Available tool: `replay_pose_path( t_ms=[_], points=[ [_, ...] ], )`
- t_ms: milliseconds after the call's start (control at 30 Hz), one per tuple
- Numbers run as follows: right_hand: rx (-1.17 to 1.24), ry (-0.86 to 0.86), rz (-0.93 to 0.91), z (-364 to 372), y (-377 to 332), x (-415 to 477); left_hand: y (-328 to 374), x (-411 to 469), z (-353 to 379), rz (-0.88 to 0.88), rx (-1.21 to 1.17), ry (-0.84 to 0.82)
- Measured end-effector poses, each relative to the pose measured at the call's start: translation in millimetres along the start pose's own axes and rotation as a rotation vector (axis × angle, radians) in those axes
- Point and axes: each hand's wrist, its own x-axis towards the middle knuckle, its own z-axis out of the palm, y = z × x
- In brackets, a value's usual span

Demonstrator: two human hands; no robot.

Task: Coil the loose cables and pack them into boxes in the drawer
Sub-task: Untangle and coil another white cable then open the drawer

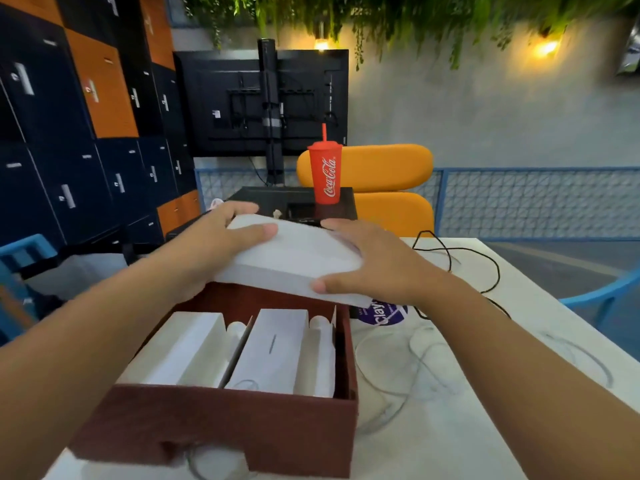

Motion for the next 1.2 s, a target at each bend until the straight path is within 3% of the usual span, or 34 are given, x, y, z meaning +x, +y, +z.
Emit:
replay_pose_path(
  t_ms=[167, 300, 500, 700, 967, 1100, 1200],
  points=[
    [0.129, -0.026, 0.082, 35.4, 22.0, 38.6, -48.5, 30.8, -12.6, -0.234, -0.053, 0.053],
    [0.036, 0.066, 0.178, 51.3, 45.7, 71.2, -78.5, 51.4, -12.5, -0.288, 0.048, 0.029],
    [-0.174, 0.008, 0.323, 66.6, 66.5, 101.3, -96.6, 74.0, -11.0, -0.348, 0.135, -0.159],
    [-0.144, 0.122, 0.292, 75.3, 71.5, 101.5, -116.0, 105.5, -3.4, -0.415, 0.15, -0.414],
    [-0.175, 0.161, 0.267, 80.8, 80.6, 103.3, -122.6, 130.8, 32.2, -0.194, 0.79, -0.478],
    [-0.13, 0.186, 0.273, 83.0, 84.2, 104.1, -120.0, 136.8, 40.2, -0.111, 1.008, -0.526],
    [-0.103, 0.198, 0.277, 84.2, 84.5, 103.6, -118.6, 140.2, 43.9, -0.067, 1.096, -0.47]
  ],
)
